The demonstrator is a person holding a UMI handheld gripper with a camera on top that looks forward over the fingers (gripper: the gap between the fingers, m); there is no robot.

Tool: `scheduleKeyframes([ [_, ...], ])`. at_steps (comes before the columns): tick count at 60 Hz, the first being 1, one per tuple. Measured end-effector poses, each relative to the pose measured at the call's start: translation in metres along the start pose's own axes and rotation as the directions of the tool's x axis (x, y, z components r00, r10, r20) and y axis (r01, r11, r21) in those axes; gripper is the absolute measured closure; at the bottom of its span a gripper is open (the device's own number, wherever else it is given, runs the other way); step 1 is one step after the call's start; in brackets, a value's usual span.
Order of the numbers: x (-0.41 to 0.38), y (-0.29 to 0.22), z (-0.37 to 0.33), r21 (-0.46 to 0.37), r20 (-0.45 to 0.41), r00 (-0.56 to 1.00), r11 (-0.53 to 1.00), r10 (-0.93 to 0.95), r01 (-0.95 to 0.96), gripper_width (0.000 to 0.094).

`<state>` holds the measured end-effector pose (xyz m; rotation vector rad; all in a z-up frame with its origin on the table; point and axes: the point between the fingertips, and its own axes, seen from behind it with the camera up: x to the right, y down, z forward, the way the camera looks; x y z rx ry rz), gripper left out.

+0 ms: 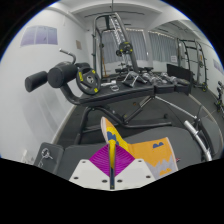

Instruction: Fold towel

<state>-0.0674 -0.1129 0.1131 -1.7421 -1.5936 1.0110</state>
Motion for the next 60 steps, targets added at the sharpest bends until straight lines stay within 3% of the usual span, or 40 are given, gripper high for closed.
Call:
scheduleKeyframes([
  [15, 0.128, 0.007, -0.004, -0.021, -0.09, 0.993, 0.997, 0.072, -0.074, 0.0907],
  [28, 0.174, 0.043, 0.018, -0.063, -0.153, 0.986, 0.995, 0.064, -0.074, 0.089],
  [31, 0.177, 0.05, 0.022, -0.07, -0.153, 0.987, 0.995, 0.056, -0.068, 0.0816],
  [33, 0.181, 0.053, 0.023, -0.073, -0.168, 0.985, 0.995, 0.047, -0.06, 0.0702],
  [39, 0.199, 0.044, 0.006, -0.048, -0.245, 0.969, 0.999, -0.022, 0.011, 0.0051],
  [42, 0.201, 0.033, -0.013, -0.031, -0.271, 0.961, 0.999, -0.046, 0.039, 0.0123],
  [45, 0.198, 0.018, -0.038, 0.002, -0.288, 0.957, 0.999, -0.049, 0.051, 0.0068],
  [60, 0.149, -0.02, -0.205, 0.112, -0.287, 0.955, 0.988, -0.072, 0.108, 0.0079],
])
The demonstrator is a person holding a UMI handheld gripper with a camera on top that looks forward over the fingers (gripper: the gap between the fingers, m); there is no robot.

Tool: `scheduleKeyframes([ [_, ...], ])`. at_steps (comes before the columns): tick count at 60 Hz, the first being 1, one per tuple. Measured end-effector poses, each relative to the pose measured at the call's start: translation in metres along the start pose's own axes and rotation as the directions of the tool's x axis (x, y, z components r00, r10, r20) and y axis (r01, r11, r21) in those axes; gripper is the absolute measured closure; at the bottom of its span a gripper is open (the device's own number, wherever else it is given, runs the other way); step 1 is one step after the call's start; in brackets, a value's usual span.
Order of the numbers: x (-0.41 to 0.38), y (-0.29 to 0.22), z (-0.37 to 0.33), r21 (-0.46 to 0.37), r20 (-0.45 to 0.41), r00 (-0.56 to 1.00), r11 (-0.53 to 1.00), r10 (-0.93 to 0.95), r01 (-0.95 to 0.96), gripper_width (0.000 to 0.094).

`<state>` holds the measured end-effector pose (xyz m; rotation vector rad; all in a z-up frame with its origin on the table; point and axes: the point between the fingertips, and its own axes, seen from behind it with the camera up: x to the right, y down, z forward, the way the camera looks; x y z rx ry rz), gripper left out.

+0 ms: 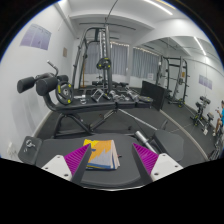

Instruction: Fold towel

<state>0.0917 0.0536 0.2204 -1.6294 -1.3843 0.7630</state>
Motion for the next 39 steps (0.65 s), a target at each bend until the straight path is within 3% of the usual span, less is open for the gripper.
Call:
scheduleKeyframes([
  [15, -0.013, 0.032, -0.122, 0.007, 0.04, 0.999, 1.0, 0.03, -0.03, 0.0082],
  [39, -0.023, 0.064, -0.158, -0.016, 0.069, 0.998, 1.0, -0.009, 0.01, 0.0082],
])
